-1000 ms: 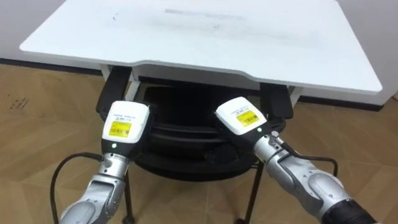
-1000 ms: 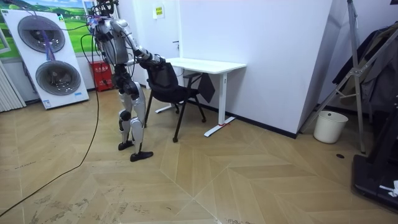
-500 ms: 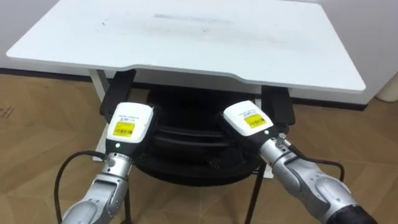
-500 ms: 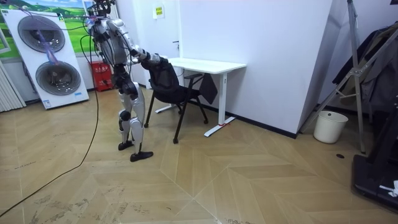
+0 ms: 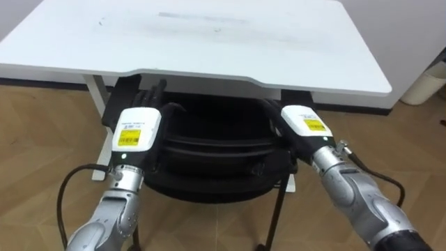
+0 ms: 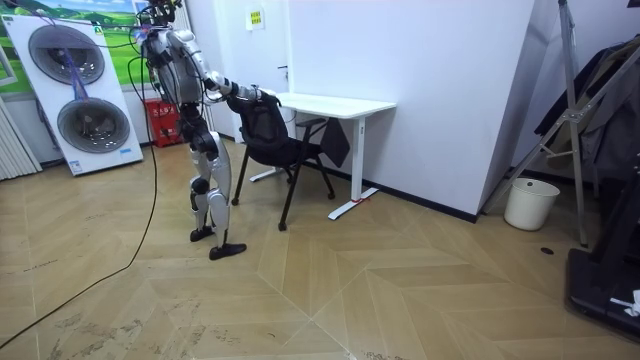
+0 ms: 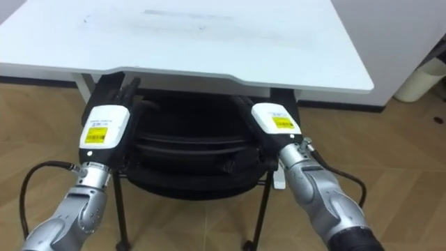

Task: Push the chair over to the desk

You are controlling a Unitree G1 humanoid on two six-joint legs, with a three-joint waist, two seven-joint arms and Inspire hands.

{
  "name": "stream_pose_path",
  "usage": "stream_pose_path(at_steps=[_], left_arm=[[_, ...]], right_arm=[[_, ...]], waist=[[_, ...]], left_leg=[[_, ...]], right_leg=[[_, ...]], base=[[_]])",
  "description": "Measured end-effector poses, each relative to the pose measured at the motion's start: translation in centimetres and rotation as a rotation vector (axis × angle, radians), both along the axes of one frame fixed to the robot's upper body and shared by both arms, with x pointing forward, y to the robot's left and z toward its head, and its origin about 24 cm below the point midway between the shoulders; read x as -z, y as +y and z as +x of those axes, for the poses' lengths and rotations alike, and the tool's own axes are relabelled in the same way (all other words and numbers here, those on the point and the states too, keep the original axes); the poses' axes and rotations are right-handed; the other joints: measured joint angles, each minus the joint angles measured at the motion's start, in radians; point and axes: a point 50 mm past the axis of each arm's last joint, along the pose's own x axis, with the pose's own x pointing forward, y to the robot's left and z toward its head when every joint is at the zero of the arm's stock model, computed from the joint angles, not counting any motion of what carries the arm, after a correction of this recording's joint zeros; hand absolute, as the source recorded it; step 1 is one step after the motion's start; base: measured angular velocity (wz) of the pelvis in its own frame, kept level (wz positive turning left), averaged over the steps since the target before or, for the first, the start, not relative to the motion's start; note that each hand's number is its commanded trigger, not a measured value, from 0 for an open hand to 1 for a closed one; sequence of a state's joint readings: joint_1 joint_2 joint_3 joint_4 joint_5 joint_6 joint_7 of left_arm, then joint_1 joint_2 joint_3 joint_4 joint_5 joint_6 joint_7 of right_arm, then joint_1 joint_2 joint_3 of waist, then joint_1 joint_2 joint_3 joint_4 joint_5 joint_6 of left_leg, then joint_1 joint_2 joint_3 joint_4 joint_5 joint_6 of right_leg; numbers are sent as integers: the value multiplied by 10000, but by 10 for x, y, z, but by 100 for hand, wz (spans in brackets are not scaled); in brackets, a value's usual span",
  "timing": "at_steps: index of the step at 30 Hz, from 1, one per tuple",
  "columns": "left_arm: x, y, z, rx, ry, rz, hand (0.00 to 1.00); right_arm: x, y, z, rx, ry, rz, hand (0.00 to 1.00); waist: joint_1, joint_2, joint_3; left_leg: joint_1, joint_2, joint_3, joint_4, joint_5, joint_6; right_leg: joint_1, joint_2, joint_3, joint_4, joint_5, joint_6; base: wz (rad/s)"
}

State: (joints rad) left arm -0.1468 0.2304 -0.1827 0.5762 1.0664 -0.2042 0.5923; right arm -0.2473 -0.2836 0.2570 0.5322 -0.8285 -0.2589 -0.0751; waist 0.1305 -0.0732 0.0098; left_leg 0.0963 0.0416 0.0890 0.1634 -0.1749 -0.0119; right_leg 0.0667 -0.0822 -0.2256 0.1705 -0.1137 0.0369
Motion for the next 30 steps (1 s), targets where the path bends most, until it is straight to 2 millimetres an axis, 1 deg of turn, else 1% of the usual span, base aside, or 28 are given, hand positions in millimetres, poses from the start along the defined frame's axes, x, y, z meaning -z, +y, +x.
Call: stream_pose_path(at_steps=[1,2,6,7,9,10,11,12,13,14,15,16,17,18,19,20,21,22,23,24,25,26,27,28,29,30], left_arm=[[-1,1,0,-30,-43,-74,0],[-3,3,1,-32,-84,-81,0],[-7,11,2,-18,-190,-213,0],[-9,14,3,18,-270,-186,0],[-18,22,8,89,-420,148,0],[-27,30,11,376,-472,743,0],[-42,42,15,684,-626,1424,0],[-53,49,16,803,-939,1734,0],[-71,64,18,975,-1209,2584,0],[-90,74,24,1156,-1483,3286,0],[-103,76,26,1318,-1801,3619,0],[-153,73,32,1579,-3703,4025,0],[-221,74,32,1326,-6672,3801,0],[-255,77,29,1049,-8247,3401,0],[-317,89,9,371,-11524,2243,0],[-360,106,-23,-397,-14167,1594,0],[-374,117,-41,-758,-15227,1427,0],[-390,136,-70,-1404,-16631,1111,0],[-393,155,-90,-2105,-17177,911,0],[-391,165,-100,-2538,-17351,699,0],[-381,184,-112,-3303,-17255,334,0],[-372,202,-123,-4171,-17180,-118,0],[-367,211,-130,-4613,-17176,-404,0],[-357,230,-145,-5562,-17095,-904,0],[-342,251,-165,-6777,-16903,-1374,0],[-332,263,-174,-7498,-16721,-1731,0]], right_arm=[[-2,-1,1,50,-38,33,0],[-4,-1,3,50,-104,34,0],[-18,-4,8,-385,-649,-369,0],[-24,-6,9,-596,-887,-517,0],[-44,-10,12,-1223,-1718,-1239,0],[-67,-15,15,-1639,-2573,-1683,0],[-99,-24,20,-1822,-3876,-2068,0],[-120,-32,25,-1665,-4694,-2132,0],[-166,-48,34,-984,-6467,-1853,0],[-218,-65,37,-20,-8526,-1244,0],[-243,-75,33,482,-9623,-975,0],[-287,-96,16,1337,-11675,-528,0],[-323,-106,-2,1688,-13509,185,0],[-338,-107,-11,1669,-14303,558,0],[-361,-108,-30,1465,-15628,1091,0],[-379,-109,-50,1112,-16671,1315,0],[-387,-110,-60,959,-17096,1344,0],[-398,-120,-82,1004,-17805,1442,0],[-405,-132,-99,1354,-18356,1781,0],[-407,-140,-107,1632,-18614,2024,0],[-411,-156,-122,2290,-19097,2476,0],[-413,-175,-137,3111,-19584,3020,0],[-412,-184,-144,3584,-19816,3309,0],[-406,-208,-157,4722,-20060,3980,0],[-394,-232,-168,6033,-19996,4453,0],[-386,-244,-172,6730,-19859,4681,0]], waist=[[-19,-41,25],[-87,-94,29],[-204,-193,21],[-260,-244,4],[-453,-267,3],[-518,-265,4],[-508,-265,7],[-525,-258,14],[-537,-207,51],[-400,-133,115],[-291,-122,132],[37,-70,171],[65,-131,158],[-9,-120,164],[-195,-65,169],[-513,65,146],[-666,156,129],[-841,359,70],[-966,557,-35],[-981,640,-86],[-1022,717,-118],[-1173,798,-175],[-1258,723,-129],[-1328,825,-189],[-1393,809,-189],[-1470,772,-182]], left_leg=[[-2,0,0,-2,1,1],[-13,0,-7,-2,2,1],[-55,-1,22,18,3,3],[-98,0,25,37,9,12],[-254,0,-5,127,19,24],[-363,13,19,268,19,25],[-423,43,64,344,18,24],[-443,55,71,359,18,23],[-532,82,69,409,17,20],[-728,145,81,546,4,0],[-897,181,67,660,-3,-12],[-1195,260,41,821,-30,-56],[-1440,315,-87,957,-43,-78],[-1494,323,-147,946,-44,-80],[-1563,337,-195,913,-54,-96],[-1551,321,-166,781,-70,-110],[-1513,310,-114,704,-68,-108],[-1341,294,15,547,-80,-89],[-1049,290,198,314,-79,-86],[-896,283,305,202,-78,-86],[-686,226,474,106,-77,-85],[-579,193,480,97,-78,-86],[-520,192,491,65,-77,-88],[-458,197,571,61,-77,-90],[-354,216,686,59,-77,-90],[-317,217,725,50,-77,-90]], right_leg=[[-2,0,5,0,0,0],[-3,-1,-5,1,0,0],[-46,-1,31,2,23,-3],[-86,-1,53,12,31,-9],[-175,-9,43,19,47,-13],[-216,-2,56,-16,92,-29],[-256,31,112,-29,121,-53],[-276,41,118,-27,133,-68],[-339,62,116,-26,152,-87],[-456,115,110,-68,244,-124],[-528,149,76,-136,308,-149],[-654,247,54,-355,451,-204],[-766,297,-1,-372,495,-223],[-791,302,6,-363,491,-216],[-857,319,0,-359,479,-198],[-909,314,6,-364,471,-186],[-922,302,26,-356,471,-184],[-893,297,67,-350,469,-181],[-810,293,136,-337,433,-129],[-772,297,247,-323,398,-111],[-674,244,384,-253,194,-98],[-639,202,400,-129,19,-80],[-646,202,432,-58,-47,-77],[-663,210,533,34,-127,-94],[-634,227,622,29,-136,-105],[-622,225,641,39,-150,-114]], base=[[0],[0],[-1],[4],[4],[-8],[-12],[-7],[0],[0],[0],[16],[25],[30],[11],[0],[-23],[-34],[-43],[-47],[-29],[-19],[-9],[-28],[-30],[-25]])
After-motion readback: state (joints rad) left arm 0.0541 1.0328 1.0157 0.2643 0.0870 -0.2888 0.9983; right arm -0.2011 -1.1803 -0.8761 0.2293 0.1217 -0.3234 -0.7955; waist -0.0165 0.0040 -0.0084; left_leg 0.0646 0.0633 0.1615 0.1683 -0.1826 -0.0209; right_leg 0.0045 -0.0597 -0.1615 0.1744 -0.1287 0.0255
